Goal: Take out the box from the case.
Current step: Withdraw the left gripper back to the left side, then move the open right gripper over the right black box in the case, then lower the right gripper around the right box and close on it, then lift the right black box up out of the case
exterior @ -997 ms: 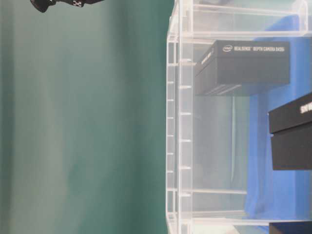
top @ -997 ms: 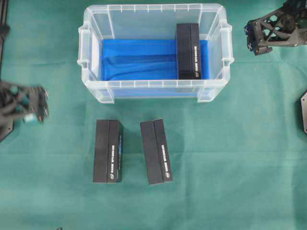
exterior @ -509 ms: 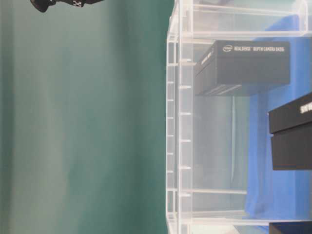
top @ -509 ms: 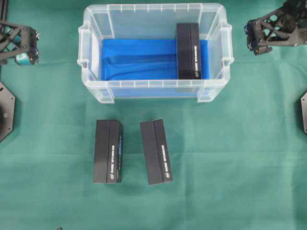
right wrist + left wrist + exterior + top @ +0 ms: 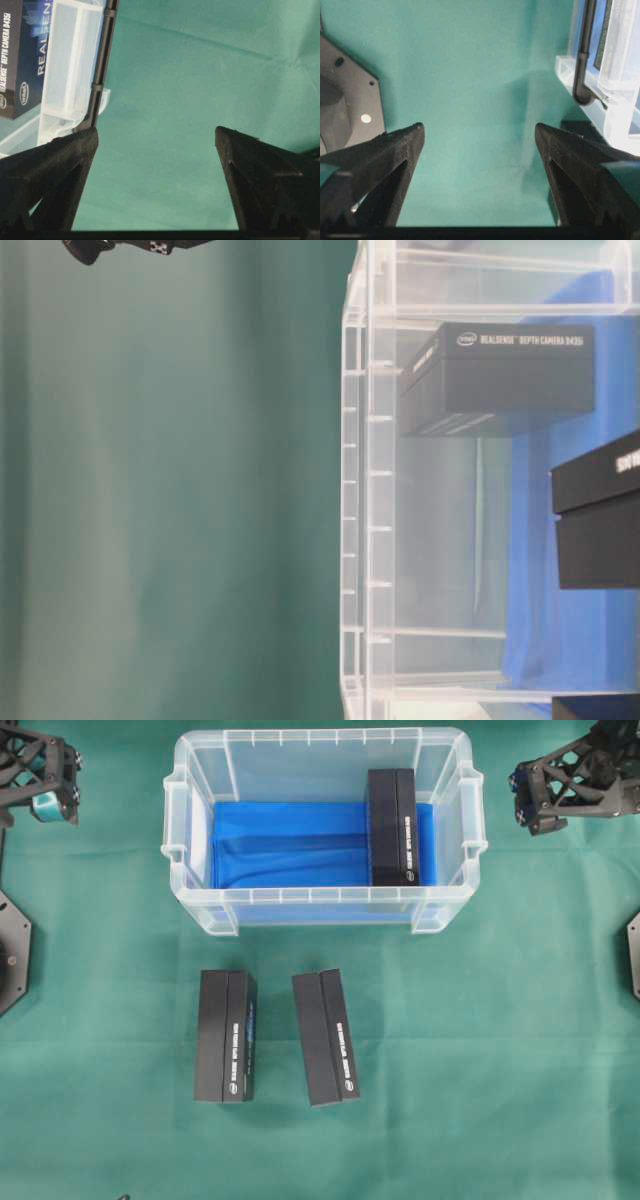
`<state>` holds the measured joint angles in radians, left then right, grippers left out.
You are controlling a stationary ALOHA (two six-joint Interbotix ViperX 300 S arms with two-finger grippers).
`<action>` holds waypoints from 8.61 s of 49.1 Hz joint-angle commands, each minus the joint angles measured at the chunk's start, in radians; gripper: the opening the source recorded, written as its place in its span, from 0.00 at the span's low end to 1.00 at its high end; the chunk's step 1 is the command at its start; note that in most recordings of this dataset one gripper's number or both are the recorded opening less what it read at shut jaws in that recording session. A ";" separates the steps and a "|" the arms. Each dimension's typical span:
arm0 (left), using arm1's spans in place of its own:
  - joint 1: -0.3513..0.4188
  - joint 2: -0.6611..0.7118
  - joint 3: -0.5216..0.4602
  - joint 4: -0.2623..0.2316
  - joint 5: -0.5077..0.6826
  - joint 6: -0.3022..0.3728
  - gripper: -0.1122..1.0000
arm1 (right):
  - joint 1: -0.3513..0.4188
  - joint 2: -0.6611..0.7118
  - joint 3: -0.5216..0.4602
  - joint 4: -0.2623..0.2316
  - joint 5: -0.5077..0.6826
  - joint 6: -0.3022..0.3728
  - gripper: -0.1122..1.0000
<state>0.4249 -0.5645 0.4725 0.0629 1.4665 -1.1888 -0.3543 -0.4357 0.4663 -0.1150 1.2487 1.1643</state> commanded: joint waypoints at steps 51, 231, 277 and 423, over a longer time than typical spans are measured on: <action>-0.015 -0.003 -0.017 -0.002 -0.026 0.008 0.98 | 0.051 0.290 -0.284 0.003 -0.006 0.103 0.94; -0.067 -0.005 -0.014 -0.002 -0.064 0.023 0.98 | 0.115 0.523 -0.434 -0.006 -0.051 0.187 0.94; -0.089 0.003 -0.012 -0.002 -0.083 0.005 0.98 | 0.083 0.578 -0.350 -0.006 -0.156 0.179 0.94; -0.103 -0.003 -0.008 0.003 -0.107 0.020 0.98 | 0.092 0.494 -0.785 0.009 0.364 0.224 0.69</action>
<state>0.3252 -0.5614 0.4740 0.0629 1.3622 -1.1704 -0.2684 0.0997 -0.2730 -0.0966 1.5938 1.3898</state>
